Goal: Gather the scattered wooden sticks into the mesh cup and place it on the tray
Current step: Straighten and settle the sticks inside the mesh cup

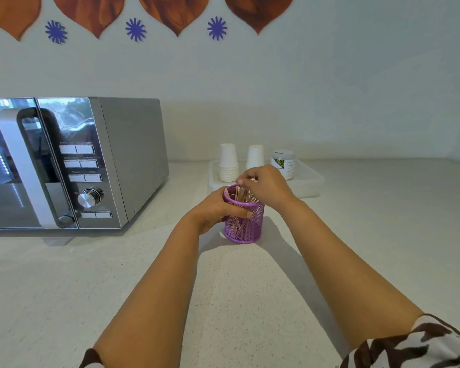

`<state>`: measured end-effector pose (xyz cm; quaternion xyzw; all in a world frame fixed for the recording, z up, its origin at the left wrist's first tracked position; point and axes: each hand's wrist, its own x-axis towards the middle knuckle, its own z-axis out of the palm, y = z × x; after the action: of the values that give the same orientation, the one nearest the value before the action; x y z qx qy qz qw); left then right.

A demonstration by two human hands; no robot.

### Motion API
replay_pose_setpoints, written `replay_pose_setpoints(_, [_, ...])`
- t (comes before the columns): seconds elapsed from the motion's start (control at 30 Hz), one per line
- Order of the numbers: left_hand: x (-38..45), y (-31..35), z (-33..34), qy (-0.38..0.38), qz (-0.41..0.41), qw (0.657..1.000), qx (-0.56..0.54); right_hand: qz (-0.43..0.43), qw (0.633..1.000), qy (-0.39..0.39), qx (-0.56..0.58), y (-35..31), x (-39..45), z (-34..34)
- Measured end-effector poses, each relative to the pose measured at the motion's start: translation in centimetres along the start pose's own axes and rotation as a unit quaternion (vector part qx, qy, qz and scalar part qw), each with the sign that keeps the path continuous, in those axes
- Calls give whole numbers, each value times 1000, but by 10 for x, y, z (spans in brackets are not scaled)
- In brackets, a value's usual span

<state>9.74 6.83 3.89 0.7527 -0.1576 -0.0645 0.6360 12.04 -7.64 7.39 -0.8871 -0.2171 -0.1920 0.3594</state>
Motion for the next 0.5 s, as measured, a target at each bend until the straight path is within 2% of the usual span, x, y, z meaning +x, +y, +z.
replay_pose_setpoints(0.1, [1,-1,-1,11,-14,1000,-18,36,993,62,97,4,5,-13])
replay_pose_setpoints(0.2, [2,-1,-1,53,-19,997,-46,118,971,112,176,9,8,-18])
replay_pose_setpoints(0.23, [2,0,-2,73,-16,995,-61,158,957,95,225,8,8,-17])
replay_pose_setpoints(0.3, [2,2,-3,120,-4,989,-86,191,928,-24,319,7,4,-14])
replay_pose_setpoints(0.37, [2,5,-3,166,10,982,-92,134,917,-170,335,10,-3,-8])
replay_pose_setpoints(0.4, [2,7,-4,177,11,980,-91,101,917,-218,318,10,-7,-5])
replay_pose_setpoints(0.47, [1,8,-3,160,3,983,-92,61,921,-245,297,11,-11,6])
replay_pose_setpoints(0.5, [0,8,-2,143,-5,985,-93,54,929,-224,289,12,-11,14])
